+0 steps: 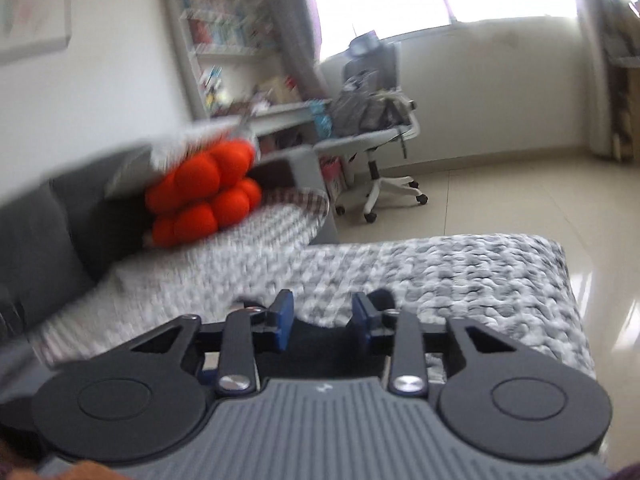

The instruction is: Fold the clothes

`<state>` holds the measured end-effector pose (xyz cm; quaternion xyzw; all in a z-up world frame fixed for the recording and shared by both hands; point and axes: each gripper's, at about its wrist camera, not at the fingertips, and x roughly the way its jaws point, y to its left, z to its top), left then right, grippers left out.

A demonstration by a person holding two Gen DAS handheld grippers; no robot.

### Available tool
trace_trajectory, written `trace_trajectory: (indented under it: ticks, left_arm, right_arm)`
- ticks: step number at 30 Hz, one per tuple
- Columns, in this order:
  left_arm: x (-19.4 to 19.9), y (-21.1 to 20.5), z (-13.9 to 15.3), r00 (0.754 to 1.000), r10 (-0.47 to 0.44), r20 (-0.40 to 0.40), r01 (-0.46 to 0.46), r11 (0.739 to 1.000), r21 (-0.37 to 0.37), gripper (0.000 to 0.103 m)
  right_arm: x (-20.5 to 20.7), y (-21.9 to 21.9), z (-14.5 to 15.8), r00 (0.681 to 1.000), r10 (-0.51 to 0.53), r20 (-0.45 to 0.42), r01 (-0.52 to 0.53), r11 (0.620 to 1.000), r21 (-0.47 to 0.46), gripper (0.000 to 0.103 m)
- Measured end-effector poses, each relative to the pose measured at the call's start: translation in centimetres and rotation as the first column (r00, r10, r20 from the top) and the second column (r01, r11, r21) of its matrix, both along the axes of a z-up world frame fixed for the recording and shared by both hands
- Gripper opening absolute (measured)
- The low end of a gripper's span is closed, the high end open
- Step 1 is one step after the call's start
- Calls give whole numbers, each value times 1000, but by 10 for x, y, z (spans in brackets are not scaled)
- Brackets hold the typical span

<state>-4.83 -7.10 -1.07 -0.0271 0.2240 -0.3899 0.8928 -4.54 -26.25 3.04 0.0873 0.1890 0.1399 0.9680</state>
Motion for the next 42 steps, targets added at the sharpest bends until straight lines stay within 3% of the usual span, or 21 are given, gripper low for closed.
trace_trajectory:
  ticks: [3, 7, 11, 17, 25, 29, 37, 42]
  left_arm:
    - [-7, -7, -8, 999, -15, 38, 13, 998, 61, 32]
    - [-8, 0, -14, 999, -19, 30, 17, 999, 35, 32]
    - [-10, 1, -15, 999, -28, 44, 26, 999, 34, 32]
    - [-7, 8, -7, 1000, -14, 22, 14, 1000, 4, 32]
    - [-7, 22, 8, 998, 28, 49, -26, 999, -43, 32]
    - [-11, 17, 3, 999, 0, 53, 1, 1000, -15, 32]
    - [-19, 20, -10, 998, -43, 38, 41, 998, 47, 32]
    - [-23, 24, -3, 997, -77, 18, 75, 994, 85, 32]
  right_arm:
    - [5, 16, -15, 1000, -16, 12, 18, 990, -143, 25]
    - [15, 9, -37, 995, -95, -12, 89, 966, -243, 16]
    - [23, -12, -50, 986, -150, -68, 135, 973, -187, 15]
    - [25, -27, -43, 975, -204, -86, 198, 978, -71, 19]
    - [-22, -12, -11, 991, -129, 36, 132, 985, -110, 25]
    - [-40, -2, -6, 997, -51, 56, 58, 991, -120, 25]
    - [-58, 4, -24, 999, 48, -18, -51, 972, -231, 24]
    - [-62, -9, -25, 997, 49, -57, -59, 982, -182, 31]
